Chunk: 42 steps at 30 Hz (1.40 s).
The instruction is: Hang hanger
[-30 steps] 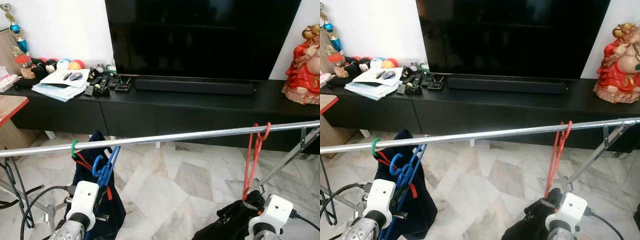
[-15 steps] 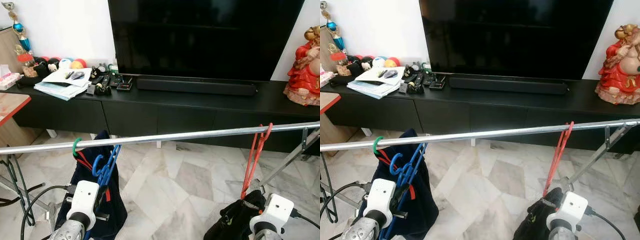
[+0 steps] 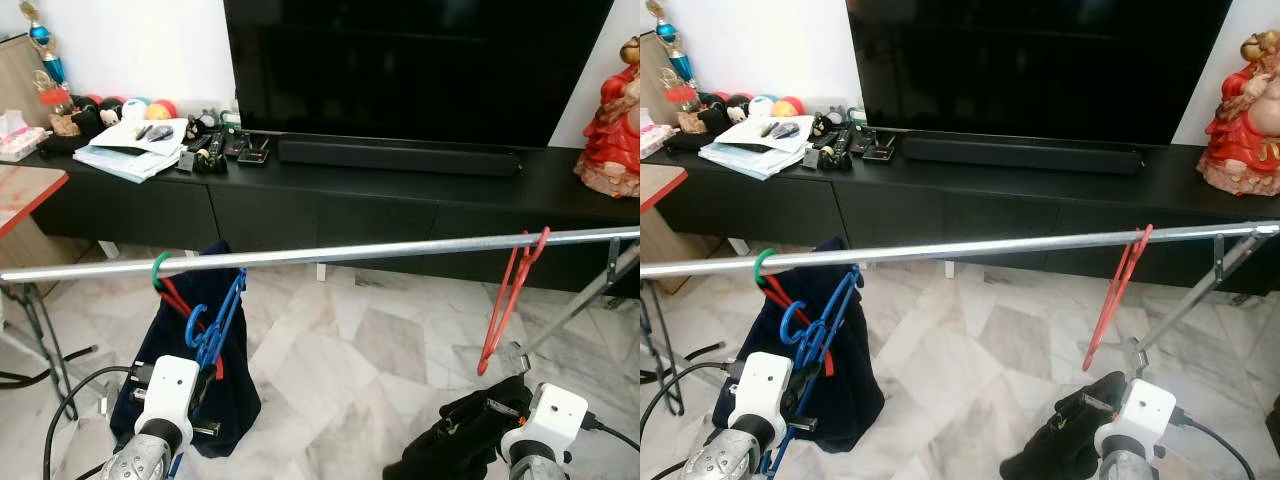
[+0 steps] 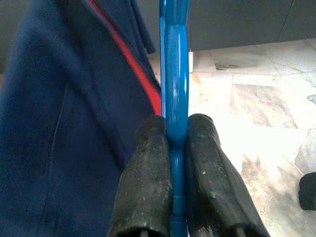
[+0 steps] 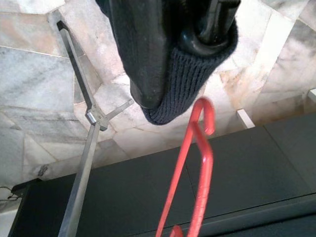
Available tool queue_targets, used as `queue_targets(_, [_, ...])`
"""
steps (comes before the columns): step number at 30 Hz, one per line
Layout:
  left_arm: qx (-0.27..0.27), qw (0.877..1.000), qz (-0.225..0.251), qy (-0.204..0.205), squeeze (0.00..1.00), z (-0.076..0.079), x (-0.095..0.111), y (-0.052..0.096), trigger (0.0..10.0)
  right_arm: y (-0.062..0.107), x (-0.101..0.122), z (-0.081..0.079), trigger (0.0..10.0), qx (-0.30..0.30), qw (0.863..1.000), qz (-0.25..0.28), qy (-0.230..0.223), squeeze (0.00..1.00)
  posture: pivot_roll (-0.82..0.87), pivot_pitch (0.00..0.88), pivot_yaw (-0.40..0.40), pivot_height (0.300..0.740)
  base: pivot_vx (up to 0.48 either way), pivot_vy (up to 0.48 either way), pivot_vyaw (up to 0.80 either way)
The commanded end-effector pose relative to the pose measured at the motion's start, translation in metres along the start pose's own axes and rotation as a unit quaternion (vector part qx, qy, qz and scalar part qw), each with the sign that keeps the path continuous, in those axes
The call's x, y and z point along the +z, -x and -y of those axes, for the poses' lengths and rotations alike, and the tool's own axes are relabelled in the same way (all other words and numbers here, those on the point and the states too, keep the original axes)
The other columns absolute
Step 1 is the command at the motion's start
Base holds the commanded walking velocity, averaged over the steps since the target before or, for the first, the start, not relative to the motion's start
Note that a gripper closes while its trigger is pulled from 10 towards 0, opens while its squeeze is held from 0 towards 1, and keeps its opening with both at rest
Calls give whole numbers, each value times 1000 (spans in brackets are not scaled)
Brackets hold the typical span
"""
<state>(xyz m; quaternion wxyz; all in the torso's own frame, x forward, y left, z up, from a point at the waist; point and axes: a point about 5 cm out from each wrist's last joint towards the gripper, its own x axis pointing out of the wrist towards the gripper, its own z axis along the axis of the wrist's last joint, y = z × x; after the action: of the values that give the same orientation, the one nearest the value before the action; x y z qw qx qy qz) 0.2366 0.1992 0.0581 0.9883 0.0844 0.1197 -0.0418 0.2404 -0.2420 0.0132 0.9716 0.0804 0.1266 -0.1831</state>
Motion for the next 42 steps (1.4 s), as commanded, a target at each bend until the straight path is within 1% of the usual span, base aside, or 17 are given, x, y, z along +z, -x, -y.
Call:
queue_targets(1, [2,1000,-1,2,0,-2,-1,0,10000,-1,4,2,10000,-5,1000,10,1,0,43,0,21,740,-251,0,0])
queue_targets(25, [4,1000,-2,3,0,-2,-1,0,10000,-1,3,2,10000,-4,1000,7,2,0,47,0,19,740,-250,0,0])
queue_targets(35, [11,1000,-7,3,0,-3,-2,0,10000,0,2,1,10000,-2,1000,5,3,0,48,0,19,740,0,0,0])
queue_targets(38, [14,1000,-11,11,0,-3,-3,1,10000,0,2,1,10000,-1,1000,5,3,0,47,0,20,740,0,0,0])
queue_targets(42, [16,1000,-11,14,0,-4,-3,0,10000,0,2,0,10000,1,1000,4,3,0,51,0,18,740,0,424,0])
